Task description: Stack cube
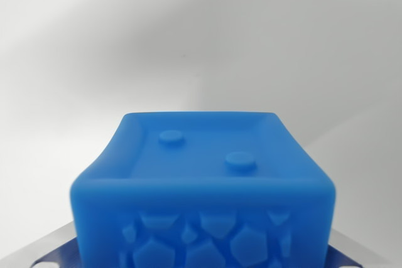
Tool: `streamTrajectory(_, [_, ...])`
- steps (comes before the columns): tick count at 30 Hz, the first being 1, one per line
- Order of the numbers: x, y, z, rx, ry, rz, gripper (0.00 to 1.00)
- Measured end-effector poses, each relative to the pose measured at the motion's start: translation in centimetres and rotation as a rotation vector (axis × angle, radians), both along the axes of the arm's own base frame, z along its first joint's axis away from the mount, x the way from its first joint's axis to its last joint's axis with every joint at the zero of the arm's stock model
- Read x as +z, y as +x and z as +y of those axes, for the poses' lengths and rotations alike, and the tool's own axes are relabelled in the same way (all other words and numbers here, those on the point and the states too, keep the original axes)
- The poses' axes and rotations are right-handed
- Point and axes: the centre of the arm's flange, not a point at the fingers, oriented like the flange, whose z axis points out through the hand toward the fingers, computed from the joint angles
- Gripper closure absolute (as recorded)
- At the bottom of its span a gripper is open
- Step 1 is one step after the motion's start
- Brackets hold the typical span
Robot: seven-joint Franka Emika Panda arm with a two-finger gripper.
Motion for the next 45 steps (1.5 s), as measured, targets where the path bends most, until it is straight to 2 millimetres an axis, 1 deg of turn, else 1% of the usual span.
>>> streamTrajectory(8, [2.1, 0.0, 0.0, -0.001, 0.001, -0.001, 1.0])
streamTrajectory(20, [6.0, 0.1, 0.0, -0.001, 0.003, -0.006, 1.0])
streamTrajectory(23, [6.1, -0.2, -0.2, 0.001, 0.003, -0.005, 1.0])
streamTrajectory(29, [5.7, -1.0, -1.3, 0.006, 0.001, 0.006, 1.0])
streamTrajectory(45, [6.0, -2.8, -3.7, 0.029, 0.0, 0.006, 1.0])
